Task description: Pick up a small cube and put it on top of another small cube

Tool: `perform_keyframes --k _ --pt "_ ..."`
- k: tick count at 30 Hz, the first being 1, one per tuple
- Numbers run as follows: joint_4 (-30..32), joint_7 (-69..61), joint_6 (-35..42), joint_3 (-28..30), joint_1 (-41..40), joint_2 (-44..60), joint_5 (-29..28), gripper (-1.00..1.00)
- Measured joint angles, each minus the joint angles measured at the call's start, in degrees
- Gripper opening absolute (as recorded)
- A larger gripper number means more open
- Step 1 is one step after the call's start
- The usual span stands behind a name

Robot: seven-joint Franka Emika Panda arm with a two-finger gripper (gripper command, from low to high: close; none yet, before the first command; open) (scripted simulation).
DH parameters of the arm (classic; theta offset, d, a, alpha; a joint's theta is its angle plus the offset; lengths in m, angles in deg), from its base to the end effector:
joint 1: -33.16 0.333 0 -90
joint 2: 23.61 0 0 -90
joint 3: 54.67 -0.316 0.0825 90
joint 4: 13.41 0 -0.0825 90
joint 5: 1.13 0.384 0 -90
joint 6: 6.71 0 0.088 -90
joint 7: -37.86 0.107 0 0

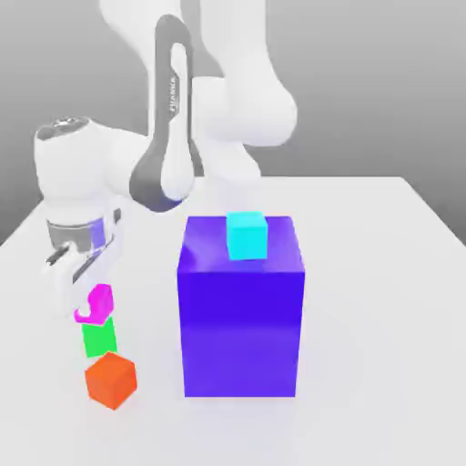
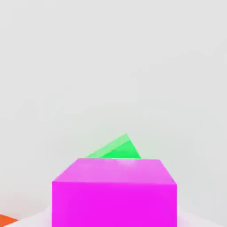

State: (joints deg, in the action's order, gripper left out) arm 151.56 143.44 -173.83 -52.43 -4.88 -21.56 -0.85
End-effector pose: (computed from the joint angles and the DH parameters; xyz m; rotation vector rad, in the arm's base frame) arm 0.2656 -0.2258 0.1834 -0.9149 3.0047 -0.0026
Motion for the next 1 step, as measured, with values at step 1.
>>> perform_keyframes --k 1 --pt "0.00 0.00 0.00 0.00 0.00 0.00 0.00 1.00"
